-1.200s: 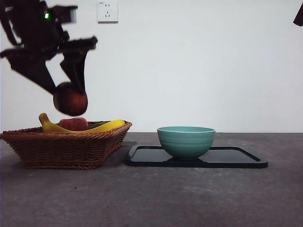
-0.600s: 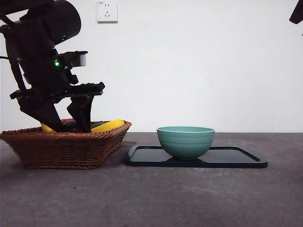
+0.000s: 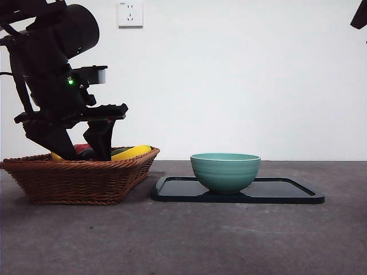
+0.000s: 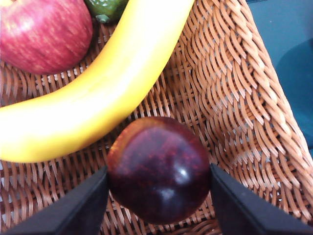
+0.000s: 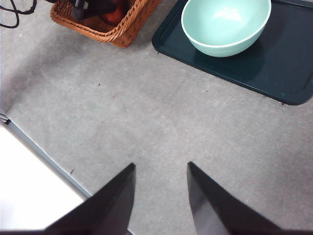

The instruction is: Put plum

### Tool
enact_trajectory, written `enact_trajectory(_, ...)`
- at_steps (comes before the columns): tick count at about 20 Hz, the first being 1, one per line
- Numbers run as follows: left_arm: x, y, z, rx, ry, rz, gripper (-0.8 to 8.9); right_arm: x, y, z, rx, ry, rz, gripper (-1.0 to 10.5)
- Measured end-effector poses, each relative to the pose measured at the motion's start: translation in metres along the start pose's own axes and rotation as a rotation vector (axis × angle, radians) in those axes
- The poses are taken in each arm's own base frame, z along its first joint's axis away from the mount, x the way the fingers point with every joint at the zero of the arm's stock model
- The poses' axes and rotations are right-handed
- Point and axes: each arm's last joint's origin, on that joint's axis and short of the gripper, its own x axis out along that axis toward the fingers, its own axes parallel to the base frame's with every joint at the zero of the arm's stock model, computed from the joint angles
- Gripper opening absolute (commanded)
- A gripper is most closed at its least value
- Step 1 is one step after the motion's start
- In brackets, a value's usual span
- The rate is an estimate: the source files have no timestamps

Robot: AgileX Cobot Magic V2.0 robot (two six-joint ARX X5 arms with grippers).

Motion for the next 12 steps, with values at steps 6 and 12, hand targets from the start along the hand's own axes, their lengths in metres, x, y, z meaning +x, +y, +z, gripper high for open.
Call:
enact_trajectory(6, 0.000, 0.000, -0.001, 0.004, 0.014, 0.002, 4.07, 0.000, 0.000, 0.000, 0.000, 0.000, 0.000, 1.7)
enact_trajectory(12, -0.038, 0.000, 0.020, -0.004, -0.094, -0.011, 4.06, 0.000, 0.000, 0.000, 0.000, 0.001, 0.000, 1.7)
